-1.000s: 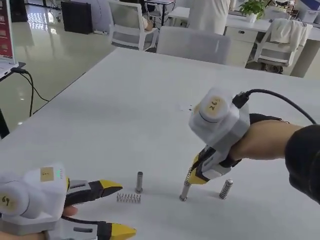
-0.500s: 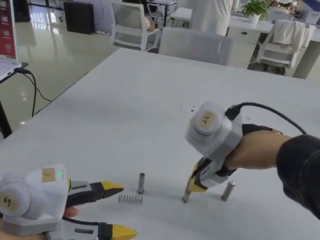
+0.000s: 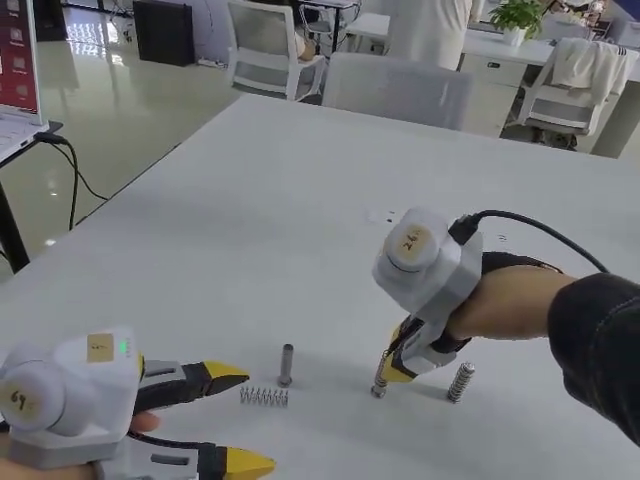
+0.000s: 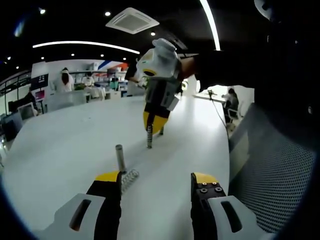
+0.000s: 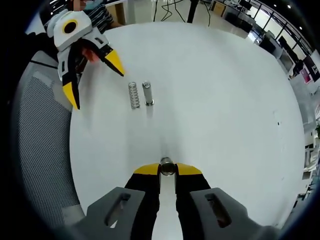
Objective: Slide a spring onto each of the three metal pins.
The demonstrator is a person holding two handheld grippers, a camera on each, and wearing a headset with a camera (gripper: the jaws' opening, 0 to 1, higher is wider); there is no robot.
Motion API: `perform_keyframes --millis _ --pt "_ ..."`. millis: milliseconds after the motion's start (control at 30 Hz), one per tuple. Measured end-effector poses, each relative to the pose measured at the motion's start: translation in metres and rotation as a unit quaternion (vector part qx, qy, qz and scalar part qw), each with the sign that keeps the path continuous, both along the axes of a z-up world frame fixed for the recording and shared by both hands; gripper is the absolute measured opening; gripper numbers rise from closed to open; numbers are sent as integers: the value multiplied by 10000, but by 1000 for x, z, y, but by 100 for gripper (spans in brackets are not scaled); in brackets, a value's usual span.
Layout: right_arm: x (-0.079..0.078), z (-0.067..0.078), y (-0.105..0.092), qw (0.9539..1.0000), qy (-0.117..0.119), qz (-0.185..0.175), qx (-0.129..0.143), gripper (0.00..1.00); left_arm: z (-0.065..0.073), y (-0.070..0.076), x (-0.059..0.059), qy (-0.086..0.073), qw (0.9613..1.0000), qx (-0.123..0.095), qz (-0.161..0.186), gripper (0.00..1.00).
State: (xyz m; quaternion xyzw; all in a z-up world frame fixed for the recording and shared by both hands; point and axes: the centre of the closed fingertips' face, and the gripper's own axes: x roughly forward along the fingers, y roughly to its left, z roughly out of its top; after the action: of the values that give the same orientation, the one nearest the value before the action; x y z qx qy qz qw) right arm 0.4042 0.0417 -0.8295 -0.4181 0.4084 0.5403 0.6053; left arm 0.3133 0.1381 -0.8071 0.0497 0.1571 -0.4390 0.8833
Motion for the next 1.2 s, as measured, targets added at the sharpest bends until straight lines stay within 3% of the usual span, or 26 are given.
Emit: perform_keyframes --millis 867,1200 --pt "6 -12 0 9999 35 -134 -99 9 -1 4 0 0 10000 -6 56 50" --pt "3 -9 1 10000 -2 -49 -22 19 0 4 0 -12 10000 3 60 50"
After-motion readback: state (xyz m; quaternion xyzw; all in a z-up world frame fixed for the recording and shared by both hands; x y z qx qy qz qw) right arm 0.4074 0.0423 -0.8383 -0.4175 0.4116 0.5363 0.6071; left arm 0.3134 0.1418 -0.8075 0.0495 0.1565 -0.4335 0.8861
